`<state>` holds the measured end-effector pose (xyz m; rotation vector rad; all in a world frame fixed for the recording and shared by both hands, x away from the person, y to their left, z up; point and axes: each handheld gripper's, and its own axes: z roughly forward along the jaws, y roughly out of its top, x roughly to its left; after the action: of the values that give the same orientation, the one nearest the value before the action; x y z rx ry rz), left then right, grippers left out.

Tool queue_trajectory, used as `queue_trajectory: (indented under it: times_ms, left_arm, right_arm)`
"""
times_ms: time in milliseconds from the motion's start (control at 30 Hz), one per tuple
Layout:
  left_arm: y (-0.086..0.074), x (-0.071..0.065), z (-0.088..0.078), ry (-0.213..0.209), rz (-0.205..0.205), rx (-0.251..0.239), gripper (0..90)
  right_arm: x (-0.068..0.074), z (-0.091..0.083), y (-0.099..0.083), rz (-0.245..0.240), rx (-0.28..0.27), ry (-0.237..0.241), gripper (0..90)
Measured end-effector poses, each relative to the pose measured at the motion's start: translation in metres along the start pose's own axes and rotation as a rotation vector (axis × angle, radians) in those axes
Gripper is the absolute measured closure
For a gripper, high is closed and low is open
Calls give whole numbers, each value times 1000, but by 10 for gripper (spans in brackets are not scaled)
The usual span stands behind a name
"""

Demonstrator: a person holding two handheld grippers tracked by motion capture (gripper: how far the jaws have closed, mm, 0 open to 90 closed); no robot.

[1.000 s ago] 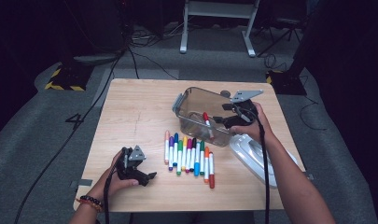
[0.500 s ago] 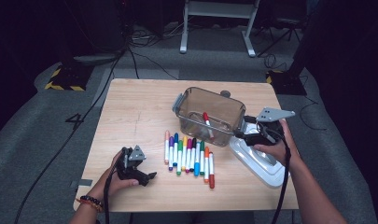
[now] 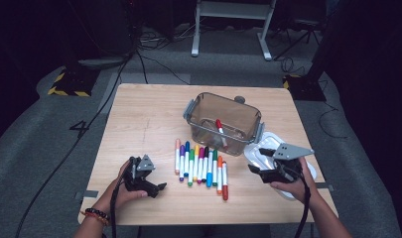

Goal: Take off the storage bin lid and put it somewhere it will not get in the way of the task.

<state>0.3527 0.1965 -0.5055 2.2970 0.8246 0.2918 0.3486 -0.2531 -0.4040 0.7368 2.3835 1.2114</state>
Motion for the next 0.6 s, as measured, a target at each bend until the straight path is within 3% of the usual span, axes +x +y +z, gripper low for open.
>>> queue_trajectory:
  times_ms: [233,467,600]
  left_arm:
    - [0,0,0,2,0,0,5]
    - [0,0,0,2,0,0,5]
    - [0,0,0,0,-1,0,4]
  right_arm:
    - [27,29,-24,-5,56,66,283]
    - [45,52,-28,-13,72,128,278]
    - [59,63,-28,-42,92,164,268]
